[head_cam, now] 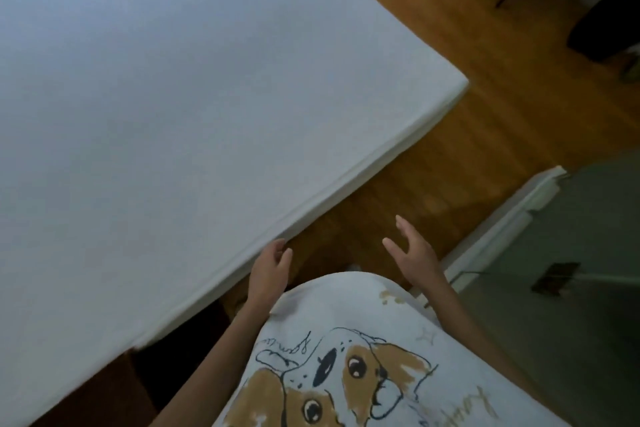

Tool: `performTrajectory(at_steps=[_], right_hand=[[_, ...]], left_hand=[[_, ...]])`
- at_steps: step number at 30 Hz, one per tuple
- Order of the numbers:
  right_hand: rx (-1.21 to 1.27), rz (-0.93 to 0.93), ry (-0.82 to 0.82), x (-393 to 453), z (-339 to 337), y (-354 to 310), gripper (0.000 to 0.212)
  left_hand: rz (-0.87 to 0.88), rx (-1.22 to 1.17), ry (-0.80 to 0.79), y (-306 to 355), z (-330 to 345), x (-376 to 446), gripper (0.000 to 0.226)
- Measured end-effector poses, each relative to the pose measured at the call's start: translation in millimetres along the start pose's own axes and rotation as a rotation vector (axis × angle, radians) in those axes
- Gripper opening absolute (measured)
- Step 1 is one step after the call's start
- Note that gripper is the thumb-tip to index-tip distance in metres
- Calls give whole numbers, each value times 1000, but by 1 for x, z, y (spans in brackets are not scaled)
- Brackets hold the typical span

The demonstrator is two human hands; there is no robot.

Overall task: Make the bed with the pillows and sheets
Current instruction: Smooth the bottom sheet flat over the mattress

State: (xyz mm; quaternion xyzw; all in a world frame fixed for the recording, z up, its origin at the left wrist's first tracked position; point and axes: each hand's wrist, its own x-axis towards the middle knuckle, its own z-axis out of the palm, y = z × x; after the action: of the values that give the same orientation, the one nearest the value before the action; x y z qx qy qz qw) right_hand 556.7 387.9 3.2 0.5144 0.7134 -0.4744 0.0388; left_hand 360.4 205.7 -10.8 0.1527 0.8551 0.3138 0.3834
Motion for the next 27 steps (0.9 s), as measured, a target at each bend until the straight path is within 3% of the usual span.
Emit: performTrajectory(at_steps=[5, 13, 27], right_hand=[[69, 30, 80, 37, -77, 28, 58], [248, 142, 190, 88, -146, 58, 57], [435, 457, 527, 182, -308, 90, 56]], left_hand=[[44, -39, 0, 83, 56, 18, 25], [191, 137, -147, 193, 115, 86, 28], [573, 476, -619, 450, 281, 245, 39]])
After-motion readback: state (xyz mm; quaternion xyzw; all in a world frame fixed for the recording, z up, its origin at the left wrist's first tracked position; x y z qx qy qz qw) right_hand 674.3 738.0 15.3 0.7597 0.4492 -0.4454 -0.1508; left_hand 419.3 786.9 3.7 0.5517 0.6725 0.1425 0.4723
